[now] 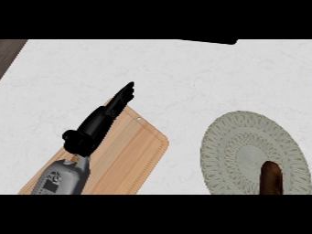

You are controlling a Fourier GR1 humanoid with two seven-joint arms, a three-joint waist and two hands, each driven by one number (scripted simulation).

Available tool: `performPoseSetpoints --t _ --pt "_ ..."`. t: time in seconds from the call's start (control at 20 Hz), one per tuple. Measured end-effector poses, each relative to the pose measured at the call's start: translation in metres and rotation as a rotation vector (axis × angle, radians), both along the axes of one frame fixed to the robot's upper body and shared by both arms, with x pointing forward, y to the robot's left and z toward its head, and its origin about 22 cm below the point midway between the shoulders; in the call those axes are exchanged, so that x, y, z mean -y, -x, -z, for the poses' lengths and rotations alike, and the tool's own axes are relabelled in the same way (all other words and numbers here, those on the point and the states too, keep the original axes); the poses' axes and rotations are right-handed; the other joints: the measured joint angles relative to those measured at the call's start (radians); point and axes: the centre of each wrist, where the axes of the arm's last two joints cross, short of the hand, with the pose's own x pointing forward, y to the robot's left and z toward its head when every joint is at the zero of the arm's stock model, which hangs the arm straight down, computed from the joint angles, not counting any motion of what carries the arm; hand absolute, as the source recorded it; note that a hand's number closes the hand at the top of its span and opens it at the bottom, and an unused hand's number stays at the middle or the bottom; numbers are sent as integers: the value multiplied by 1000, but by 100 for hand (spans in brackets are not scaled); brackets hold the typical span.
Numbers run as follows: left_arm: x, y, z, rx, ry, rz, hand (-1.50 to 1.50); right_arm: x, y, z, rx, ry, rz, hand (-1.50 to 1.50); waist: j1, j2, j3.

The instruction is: Pick the croissant from the placemat and place it in the bowl

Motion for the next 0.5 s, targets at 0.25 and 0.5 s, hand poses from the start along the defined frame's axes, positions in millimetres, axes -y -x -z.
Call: performPoseSetpoints --t 0.25,0.5 --pt "3 -1 -2 8 2 8 0 8 1 -6 -13 -81 63 -150 10 12 5" --pt "4 0 -3 20 4 17 0 14 3 -11 -40 -113 98 -150 23 19 8"
